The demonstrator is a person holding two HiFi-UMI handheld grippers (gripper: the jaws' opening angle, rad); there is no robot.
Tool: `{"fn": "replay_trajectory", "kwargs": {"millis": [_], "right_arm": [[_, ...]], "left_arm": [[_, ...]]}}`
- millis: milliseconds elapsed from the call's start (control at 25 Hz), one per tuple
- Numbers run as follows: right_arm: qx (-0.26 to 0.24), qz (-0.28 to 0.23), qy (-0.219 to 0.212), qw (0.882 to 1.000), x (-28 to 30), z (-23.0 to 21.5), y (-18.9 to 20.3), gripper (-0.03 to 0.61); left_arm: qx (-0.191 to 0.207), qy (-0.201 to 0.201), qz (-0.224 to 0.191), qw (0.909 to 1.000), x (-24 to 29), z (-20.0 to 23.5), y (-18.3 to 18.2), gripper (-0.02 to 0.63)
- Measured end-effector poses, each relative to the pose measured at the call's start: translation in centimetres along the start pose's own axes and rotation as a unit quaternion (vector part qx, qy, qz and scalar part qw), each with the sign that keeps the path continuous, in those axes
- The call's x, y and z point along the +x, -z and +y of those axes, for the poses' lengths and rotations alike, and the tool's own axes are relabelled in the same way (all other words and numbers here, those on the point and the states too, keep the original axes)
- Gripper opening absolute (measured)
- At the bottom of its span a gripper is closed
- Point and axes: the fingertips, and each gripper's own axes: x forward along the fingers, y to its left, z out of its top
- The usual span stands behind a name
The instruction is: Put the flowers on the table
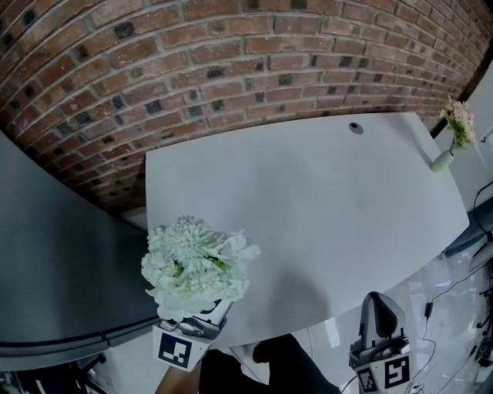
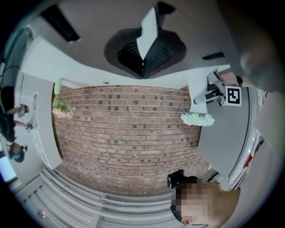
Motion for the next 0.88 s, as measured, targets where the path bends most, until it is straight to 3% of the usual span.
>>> {"fn": "replay_trajectory", "kwargs": {"millis": [240, 440, 880], "right_arm": [[0.009, -0.005, -0.003, 1.000, 0.4, -0.1, -0.3, 0.017], [0.004, -0.006, -0.005, 1.000, 0.3, 0.5, -0.2, 0.017], [0.004, -0.003, -0.008, 1.000, -0.5, 1.6, -1.0, 0.017]], "left_arm": [[-0.007, 0.011, 0.008, 0.9999, 0.0, -0.1, 0.5, 0.362], [-0.001, -0.007, 0.013, 0.9999, -0.4, 0.0, 0.9, 0.426], [-0.020, -0.025, 0.033, 0.9990, -1.5, 0.4, 0.8, 0.437]]}}
